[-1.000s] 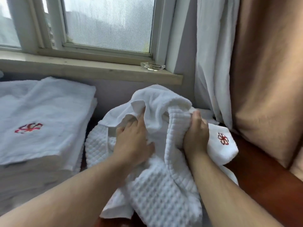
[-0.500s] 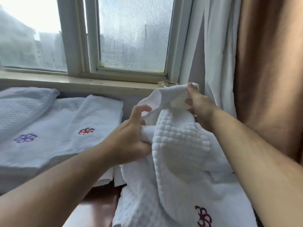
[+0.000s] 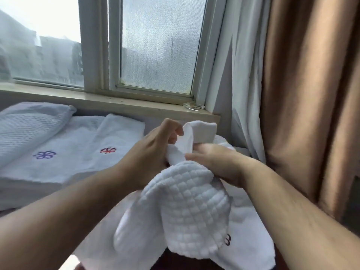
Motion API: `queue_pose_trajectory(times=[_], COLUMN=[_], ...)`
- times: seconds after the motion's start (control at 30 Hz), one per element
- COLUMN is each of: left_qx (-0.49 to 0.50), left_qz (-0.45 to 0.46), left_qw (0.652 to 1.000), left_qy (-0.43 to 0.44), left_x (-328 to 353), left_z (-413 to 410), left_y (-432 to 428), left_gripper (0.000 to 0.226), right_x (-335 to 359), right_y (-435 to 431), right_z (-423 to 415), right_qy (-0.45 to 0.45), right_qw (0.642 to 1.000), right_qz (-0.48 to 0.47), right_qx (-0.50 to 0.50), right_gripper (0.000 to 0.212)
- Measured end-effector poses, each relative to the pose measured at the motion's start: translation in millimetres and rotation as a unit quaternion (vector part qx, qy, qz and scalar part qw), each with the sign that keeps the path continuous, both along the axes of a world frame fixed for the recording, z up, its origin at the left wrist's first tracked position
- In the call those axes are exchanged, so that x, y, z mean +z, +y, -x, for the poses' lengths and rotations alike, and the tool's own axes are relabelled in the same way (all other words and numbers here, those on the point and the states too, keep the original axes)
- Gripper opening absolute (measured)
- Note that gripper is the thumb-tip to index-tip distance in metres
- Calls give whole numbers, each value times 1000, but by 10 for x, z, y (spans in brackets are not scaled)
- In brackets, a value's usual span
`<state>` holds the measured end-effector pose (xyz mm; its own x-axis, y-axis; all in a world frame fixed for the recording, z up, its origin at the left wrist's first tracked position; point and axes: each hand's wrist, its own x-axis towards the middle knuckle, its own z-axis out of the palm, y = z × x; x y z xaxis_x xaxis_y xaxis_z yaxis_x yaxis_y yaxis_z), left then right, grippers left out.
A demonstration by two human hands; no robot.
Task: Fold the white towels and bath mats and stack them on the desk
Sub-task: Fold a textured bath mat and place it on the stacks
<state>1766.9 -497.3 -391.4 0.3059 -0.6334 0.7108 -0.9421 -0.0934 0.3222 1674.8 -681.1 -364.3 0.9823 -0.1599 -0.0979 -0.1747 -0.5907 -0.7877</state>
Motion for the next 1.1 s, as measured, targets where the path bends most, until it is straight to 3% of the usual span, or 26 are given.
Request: queue_pose_trajectory(times=[0.1,0.17,0.3,0.4,0.5,0.57,0.7,0.77,0.97,1.03,1.1], left_qx=[4,7,23,44,65,91,134,148,188,197,216], left_qz=[-57,-108,-202,-264,-326,-341,-344,-348,-348,-342,-332], left_qw=[998,994,978,961,942,934,929,925,917,913,909], left_qy=[25,33,-43,-67,-53,-45,-22,-19,-58,-99,-132], left_x=[-417,-639,-793,-765,-695,-648,-597,-600,-630,-640,-649], left_z=[117,203,394,574,717,762,790,809,876,872,824], left_y=[223,325,387,390,492,633,1050,1279,1714,1807,1904], left_gripper=[57,45,43,41,38,35,32,33,42,38,34], right_x=[-406,-678,-1105,-1183,-1191,-1233,-1315,-1328,-1298,-1360,-1368], right_y=[135,178,309,400,489,564,691,768,1166,1330,1426], right_z=[174,367,796,935,964,973,880,807,484,371,296], right_qy=[22,57,150,181,144,115,24,29,143,140,61], right_qw=[996,994,986,976,980,987,998,996,984,986,994], right_qz=[79,85,76,119,132,103,39,47,72,75,-5], right_qx=[-18,-21,5,21,36,41,-41,-64,-76,-48,-86], right_gripper=[52,62,86,66,45,33,28,28,75,54,35])
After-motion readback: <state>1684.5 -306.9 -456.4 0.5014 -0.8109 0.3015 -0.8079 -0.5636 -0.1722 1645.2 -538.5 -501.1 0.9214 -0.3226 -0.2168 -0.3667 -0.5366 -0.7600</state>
